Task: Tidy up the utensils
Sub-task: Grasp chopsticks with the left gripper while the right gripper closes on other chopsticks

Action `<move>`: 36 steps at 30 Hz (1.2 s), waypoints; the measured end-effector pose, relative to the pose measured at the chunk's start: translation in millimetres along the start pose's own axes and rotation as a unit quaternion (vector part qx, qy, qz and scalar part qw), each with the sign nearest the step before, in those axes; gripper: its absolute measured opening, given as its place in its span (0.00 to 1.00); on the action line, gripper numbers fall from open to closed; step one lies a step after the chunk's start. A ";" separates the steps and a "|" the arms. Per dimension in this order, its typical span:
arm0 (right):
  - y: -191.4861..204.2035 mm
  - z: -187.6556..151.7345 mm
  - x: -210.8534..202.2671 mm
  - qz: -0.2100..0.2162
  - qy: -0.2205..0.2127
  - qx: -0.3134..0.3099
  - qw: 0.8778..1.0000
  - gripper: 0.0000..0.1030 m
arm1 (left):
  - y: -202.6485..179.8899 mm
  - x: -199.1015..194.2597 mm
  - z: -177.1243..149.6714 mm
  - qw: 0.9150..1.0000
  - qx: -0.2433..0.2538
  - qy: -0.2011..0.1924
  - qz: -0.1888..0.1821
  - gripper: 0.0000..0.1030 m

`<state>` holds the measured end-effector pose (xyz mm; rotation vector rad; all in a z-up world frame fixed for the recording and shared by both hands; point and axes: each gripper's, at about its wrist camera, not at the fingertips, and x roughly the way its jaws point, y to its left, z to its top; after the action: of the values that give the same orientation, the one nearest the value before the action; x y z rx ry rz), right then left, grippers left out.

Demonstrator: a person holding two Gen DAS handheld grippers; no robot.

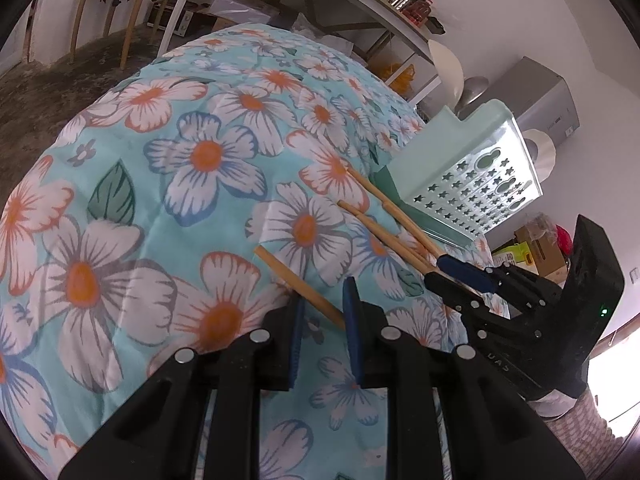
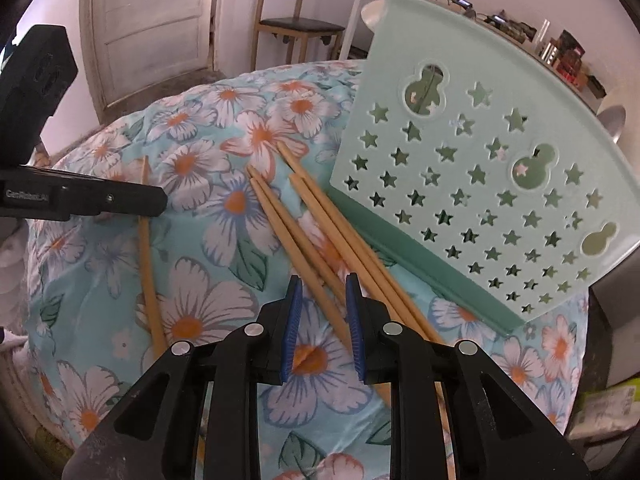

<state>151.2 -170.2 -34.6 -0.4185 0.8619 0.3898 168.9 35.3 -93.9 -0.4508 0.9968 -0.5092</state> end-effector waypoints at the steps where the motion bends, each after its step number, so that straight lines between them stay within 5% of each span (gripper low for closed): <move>1: 1.1 2.2 0.6 -0.001 0.002 -0.002 1.000 0.25 | 0.1 0.0 0.0 1.000 0.000 0.000 0.000 0.18; 13: 0.7 11.1 29.1 0.007 0.015 -0.008 1.000 0.31 | -0.9 1.3 0.5 1.000 0.000 -0.003 0.000 0.18; 16: -5.5 13.4 29.0 0.010 0.018 0.005 1.000 0.16 | -1.0 1.1 0.6 1.000 0.001 -0.003 0.002 0.18; 24: -12.2 5.0 -0.6 0.038 0.036 0.010 0.999 0.07 | -1.2 2.1 0.9 1.000 0.000 -0.003 0.000 0.18; 36: -4.0 29.4 13.4 0.074 0.044 0.021 0.996 0.20 | 1.0 2.8 2.5 1.000 -0.003 0.001 -0.005 0.18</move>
<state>179.9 -156.8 -27.4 -0.3349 0.9890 0.4924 172.5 34.8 -95.2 -0.4614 0.9993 -0.5156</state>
